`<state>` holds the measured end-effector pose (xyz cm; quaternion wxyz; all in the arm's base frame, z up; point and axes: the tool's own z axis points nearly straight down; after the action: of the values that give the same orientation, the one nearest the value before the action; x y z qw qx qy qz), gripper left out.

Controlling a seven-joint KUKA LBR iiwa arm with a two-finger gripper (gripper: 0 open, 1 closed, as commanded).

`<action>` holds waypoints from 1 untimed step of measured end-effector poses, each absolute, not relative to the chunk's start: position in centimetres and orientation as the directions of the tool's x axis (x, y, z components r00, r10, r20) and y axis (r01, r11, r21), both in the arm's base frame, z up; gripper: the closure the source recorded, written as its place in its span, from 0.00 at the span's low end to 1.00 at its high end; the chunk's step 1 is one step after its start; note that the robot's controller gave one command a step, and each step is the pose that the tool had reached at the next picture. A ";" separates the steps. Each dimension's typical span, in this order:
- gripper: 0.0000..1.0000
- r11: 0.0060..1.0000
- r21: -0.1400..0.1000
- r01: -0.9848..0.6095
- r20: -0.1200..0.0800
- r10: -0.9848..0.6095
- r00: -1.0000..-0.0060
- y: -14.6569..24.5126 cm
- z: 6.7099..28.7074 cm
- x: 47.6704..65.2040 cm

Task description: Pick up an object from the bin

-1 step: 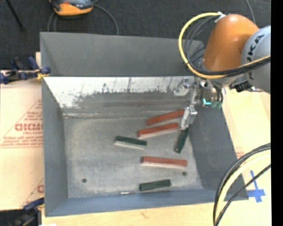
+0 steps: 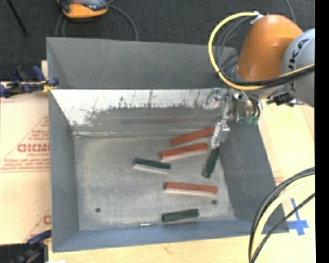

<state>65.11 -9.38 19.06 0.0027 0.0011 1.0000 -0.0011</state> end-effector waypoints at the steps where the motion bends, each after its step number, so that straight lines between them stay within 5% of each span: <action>1: 0.00 1.000 -0.001 0.020 -0.012 0.020 -1.000 -9.4 13.8 65.2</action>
Offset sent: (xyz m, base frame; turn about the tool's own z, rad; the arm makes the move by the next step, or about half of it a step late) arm -0.0026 0.0022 -0.1206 0.2912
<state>65.21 -9.37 13.82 0.0062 0.0100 0.9999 -0.0008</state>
